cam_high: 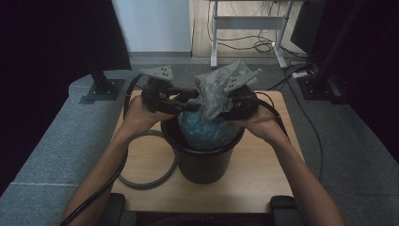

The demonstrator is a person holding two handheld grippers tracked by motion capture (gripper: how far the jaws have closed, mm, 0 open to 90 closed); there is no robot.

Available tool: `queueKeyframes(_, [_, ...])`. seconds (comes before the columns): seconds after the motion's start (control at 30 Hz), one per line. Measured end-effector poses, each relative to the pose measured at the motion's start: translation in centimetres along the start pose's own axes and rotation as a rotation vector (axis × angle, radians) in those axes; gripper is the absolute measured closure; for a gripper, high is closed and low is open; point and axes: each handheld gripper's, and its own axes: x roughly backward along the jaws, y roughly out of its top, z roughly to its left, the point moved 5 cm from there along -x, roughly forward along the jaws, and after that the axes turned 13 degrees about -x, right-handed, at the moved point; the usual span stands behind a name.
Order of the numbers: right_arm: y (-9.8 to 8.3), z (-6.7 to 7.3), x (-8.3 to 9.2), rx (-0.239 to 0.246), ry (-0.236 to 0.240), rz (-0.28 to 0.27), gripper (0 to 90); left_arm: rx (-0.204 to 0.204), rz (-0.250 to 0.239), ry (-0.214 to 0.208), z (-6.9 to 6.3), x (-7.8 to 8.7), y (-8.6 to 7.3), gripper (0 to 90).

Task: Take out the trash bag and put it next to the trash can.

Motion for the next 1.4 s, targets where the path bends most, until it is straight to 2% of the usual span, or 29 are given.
queueKeyframes(0.07, [0.0,0.2,0.0,0.001,0.02,-0.002,76.6,-0.008,0.036,-0.013,-0.1,-0.5,-0.9,62.9])
queueKeyframes(0.13, [0.0,0.6,-0.3,0.01,0.036,0.007,75.9,-0.007,0.065,-0.025,-0.1,-1.1,-1.3,75.8])
queueKeyframes(0.17, [0.0,0.7,-0.5,0.014,0.045,0.014,75.3,-0.011,0.076,-0.016,-0.1,-1.4,-1.4,79.6])
queueKeyframes(0.3, [-0.1,1.1,-1.1,0.019,0.081,0.031,67.2,-0.024,0.068,-0.007,-0.1,-2.1,-1.0,86.6])
queueKeyframes(0.4, [-0.1,1.4,-1.5,0.027,0.113,0.042,46.6,-0.034,0.037,-0.02,-0.2,-2.5,-0.3,87.9])
queueKeyframes(0.47, [0.0,1.7,-2.0,0.037,0.109,0.044,39.6,-0.035,0.011,-0.038,-0.4,-2.8,0.1,88.4])
queueKeyframes(0.5, [0.0,1.8,-2.2,0.041,0.099,0.048,39.8,-0.041,0.008,-0.039,-0.5,-2.9,0.3,88.5])
queueKeyframes(0.53, [0.0,1.8,-2.3,0.043,0.09,0.049,44.2,-0.046,0.01,-0.042,-0.6,-3.1,0.4,88.6])
queueKeyframes(0.6, [0.1,1.6,-2.5,0.048,0.059,0.056,59.5,-0.047,0.013,-0.038,-0.7,-3.3,0.4,88.6])
queueKeyframes(0.67, [0.1,1.2,-2.4,0.039,0.04,0.058,69.1,-0.042,0.0,-0.032,-0.6,-3.3,0.3,87.6])
queueKeyframes(0.73, [0.1,1.2,-2.4,0.046,0.019,0.05,73.9,-0.031,-0.014,-0.025,-0.4,-3.0,0.2,80.9])
queueKeyframes(0.83, [0.1,1.1,-2.3,0.051,0.008,0.052,75.9,-0.019,-0.006,0.002,-0.2,-2.4,-0.2,58.1])
queueKeyframes(0.97, [0.2,0.7,-1.9,0.034,0.003,0.056,75.9,0.01,0.011,0.056,0.5,-1.4,-1.2,43.1])
queueKeyframes(1.03, [0.3,0.4,-1.5,0.02,-0.002,0.054,75.8,0.023,0.027,0.063,0.8,-0.9,-1.8,34.3])
queueKeyframes(1.13, [0.6,0.1,-0.9,0.006,0.001,0.06,75.5,0.048,0.057,0.08,1.3,-0.2,-2.4,24.7])
queueKeyframes(1.23, [0.9,-0.2,-0.4,-0.001,-0.005,0.081,75.2,0.062,0.106,0.092,1.6,0.3,-3.0,20.4])
queueKeyframes(1.4, [1.7,-0.4,0.4,-0.003,-0.023,0.11,74.7,0.061,0.184,0.115,1.7,1.2,-3.7,14.9])
